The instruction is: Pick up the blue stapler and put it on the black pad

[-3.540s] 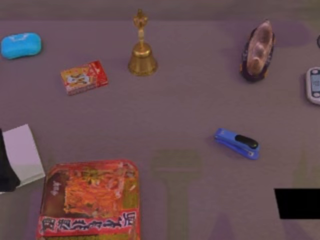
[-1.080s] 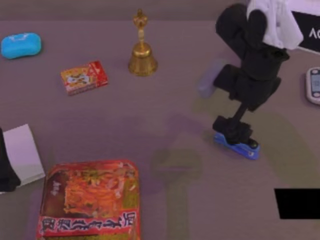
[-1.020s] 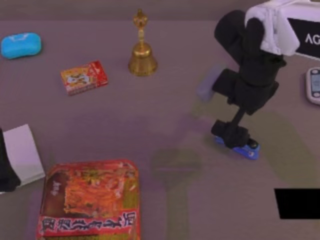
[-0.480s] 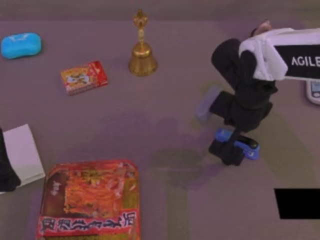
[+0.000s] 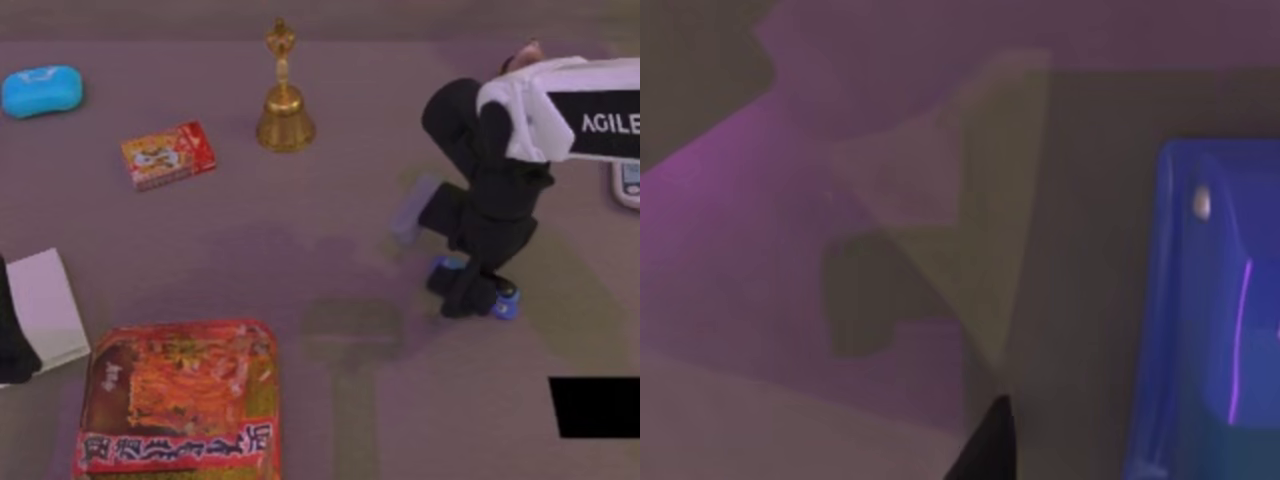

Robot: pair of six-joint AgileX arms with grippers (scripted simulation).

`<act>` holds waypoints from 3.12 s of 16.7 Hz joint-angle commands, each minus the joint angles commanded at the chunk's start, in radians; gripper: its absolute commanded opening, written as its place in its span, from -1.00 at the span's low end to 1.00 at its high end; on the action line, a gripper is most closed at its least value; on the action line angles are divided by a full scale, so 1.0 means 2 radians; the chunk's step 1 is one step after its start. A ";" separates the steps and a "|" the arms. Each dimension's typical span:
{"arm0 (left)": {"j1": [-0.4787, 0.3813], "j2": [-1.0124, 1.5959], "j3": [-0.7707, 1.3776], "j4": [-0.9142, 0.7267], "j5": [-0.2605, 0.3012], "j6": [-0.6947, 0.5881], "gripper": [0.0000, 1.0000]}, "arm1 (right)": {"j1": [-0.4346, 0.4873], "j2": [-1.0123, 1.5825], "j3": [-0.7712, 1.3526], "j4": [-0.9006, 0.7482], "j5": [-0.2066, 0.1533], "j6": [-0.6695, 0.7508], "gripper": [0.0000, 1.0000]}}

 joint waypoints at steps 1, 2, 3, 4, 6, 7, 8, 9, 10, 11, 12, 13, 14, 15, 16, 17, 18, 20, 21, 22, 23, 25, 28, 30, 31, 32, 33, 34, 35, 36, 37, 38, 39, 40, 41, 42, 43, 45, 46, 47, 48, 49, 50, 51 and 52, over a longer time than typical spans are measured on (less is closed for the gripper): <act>0.000 0.000 0.000 0.000 0.000 0.000 1.00 | 0.000 0.000 0.000 0.000 0.000 0.000 -0.36; 0.000 0.000 0.000 0.000 0.000 0.000 1.00 | 0.000 0.000 0.000 0.000 0.000 0.000 -0.51; 0.000 0.000 0.000 0.000 0.000 0.000 1.00 | 0.000 0.000 0.000 0.000 0.000 0.000 -0.66; 0.000 0.000 0.000 0.000 0.000 0.000 1.00 | 0.000 0.000 0.000 0.000 0.000 0.000 -0.81; 0.000 0.000 0.000 0.000 0.000 0.000 1.00 | 0.000 0.000 0.000 0.000 0.000 0.000 -1.00; 0.000 0.000 0.000 0.000 0.000 0.000 1.00 | 0.000 0.000 0.000 0.000 0.000 0.000 -1.00; 0.000 0.000 0.000 0.000 0.000 0.000 1.00 | 0.000 0.000 0.000 0.000 0.000 0.000 -1.00; 0.000 0.000 0.000 0.000 0.000 0.000 1.00 | 0.000 0.000 0.000 0.000 0.000 0.000 -1.00; 0.000 0.000 0.000 0.000 0.000 0.000 1.00 | 0.000 0.000 0.000 0.000 0.000 0.000 -1.00; 0.000 0.000 0.000 0.000 0.000 0.000 1.00 | 0.000 0.000 0.000 0.000 0.000 0.000 -1.00; 0.000 0.000 0.000 0.000 0.000 0.000 1.00 | 0.000 0.000 0.000 0.000 0.000 0.000 -1.00; 0.000 0.000 0.000 0.000 0.000 0.000 1.00 | 0.000 0.000 0.000 0.000 0.000 0.000 -1.00; 0.000 0.000 0.000 0.000 0.000 0.000 1.00 | -0.001 -0.001 0.000 0.000 0.001 0.000 -1.00; 0.000 0.000 0.000 0.000 0.000 0.000 1.00 | -0.001 -0.001 0.002 -0.002 0.001 0.000 -1.00; 0.000 0.000 0.000 0.000 0.000 0.000 1.00 | 0.000 -0.003 0.008 -0.009 0.001 -0.002 -1.00; 0.000 0.000 0.000 0.000 0.000 0.000 1.00 | 0.002 -0.006 0.019 -0.021 0.000 -0.003 -1.00; 0.000 0.000 0.000 0.000 0.000 0.000 1.00 | 0.002 -0.010 0.033 -0.038 0.000 -0.004 -1.00; 0.000 0.000 0.000 0.000 0.000 0.000 1.00 | 0.002 -0.023 0.063 -0.088 0.000 -0.003 -1.00; 0.000 0.000 0.000 0.000 0.000 0.000 1.00 | 0.002 -0.030 0.079 -0.115 0.000 -0.003 -1.00; 0.000 0.000 0.000 0.000 0.000 0.000 1.00 | 0.002 -0.036 0.094 -0.138 0.000 -0.003 -1.00; 0.000 0.000 0.000 0.000 0.000 0.000 1.00 | 0.002 -0.043 0.106 -0.155 0.000 -0.002 -1.00; 0.000 0.000 0.000 0.000 0.000 0.000 1.00 | 0.002 -0.053 0.121 -0.174 0.000 -0.002 -1.00; 0.000 0.000 0.000 0.000 0.000 0.000 1.00 | 0.002 -0.054 0.123 -0.176 0.000 -0.002 -1.00; 0.000 0.000 0.000 0.000 0.000 0.000 1.00 | 0.001 -0.053 0.120 -0.174 0.000 -0.003 -1.00; 0.000 0.000 0.000 0.000 0.000 0.000 1.00 | -0.001 -0.058 0.115 -0.173 0.000 -0.009 -1.00; 0.000 0.000 0.000 0.000 0.000 0.000 1.00 | -0.003 -0.068 0.105 -0.172 0.000 -0.020 -1.00; 0.000 0.000 0.000 0.000 0.000 0.000 1.00 | -0.007 -0.081 0.090 -0.170 0.000 -0.037 -1.00; 0.000 0.000 0.000 0.000 0.000 0.000 1.00 | -0.011 -0.097 0.072 -0.167 -0.001 -0.059 -1.00; 0.000 0.000 0.000 0.000 0.000 0.000 1.00 | -0.018 -0.115 0.050 -0.165 -0.001 -0.084 -1.00; 0.000 0.000 0.000 0.000 0.000 0.000 1.00 | -0.025 -0.136 0.025 -0.162 -0.001 -0.112 -1.00; 0.000 0.000 0.000 0.000 0.000 0.000 1.00 | -0.033 -0.159 -0.001 -0.159 -0.002 -0.142 -1.00; 0.000 0.000 0.000 0.000 0.000 0.000 1.00 | -0.041 -0.182 -0.029 -0.156 -0.002 -0.174 -1.00; 0.000 0.000 0.000 0.000 0.000 0.000 1.00 | -0.050 -0.206 -0.059 -0.153 -0.002 -0.207 -1.00; 0.000 0.000 0.000 0.000 0.000 0.000 1.00 | -0.058 -0.230 -0.090 -0.150 -0.002 -0.240 -1.00; 0.000 0.000 0.000 0.000 0.000 0.000 1.00 | -0.066 -0.254 -0.120 -0.146 -0.002 -0.272 -1.00; 0.000 0.000 0.000 0.000 0.000 0.000 1.00 | -0.074 -0.277 -0.147 -0.143 -0.002 -0.301 -1.00; 0.000 0.000 0.000 0.000 0.000 0.000 1.00 | -0.080 -0.297 -0.170 -0.139 -0.002 -0.326 -1.00; 0.000 0.000 0.000 0.000 0.000 0.000 1.00 | -0.090 -0.329 -0.203 -0.133 -0.002 -0.360 -1.00; 0.000 0.000 0.000 0.000 0.000 0.000 1.00 | -0.093 -0.338 -0.212 -0.132 -0.002 -0.368 -1.00; 0.000 0.000 0.000 0.000 0.000 0.000 1.00 | -0.094 -0.342 -0.216 -0.131 -0.002 -0.372 -1.00; 0.000 0.000 0.000 0.000 0.000 0.000 1.00 | -0.094 -0.342 -0.216 -0.131 -0.002 -0.372 -1.00; 0.000 0.000 0.000 0.000 0.000 0.000 1.00 | -0.094 -0.342 -0.216 -0.131 -0.002 -0.372 -1.00; 0.000 0.000 0.000 0.000 0.000 0.000 1.00 | -0.094 -0.342 -0.216 -0.131 -0.002 -0.372 -1.00; 0.000 0.000 0.000 0.000 0.000 0.000 1.00 | -0.092 -0.340 -0.214 -0.132 -0.002 -0.371 -1.00; 0.000 0.000 0.000 0.000 0.000 0.000 1.00 | -0.092 -0.339 -0.216 -0.131 -0.002 -0.371 -1.00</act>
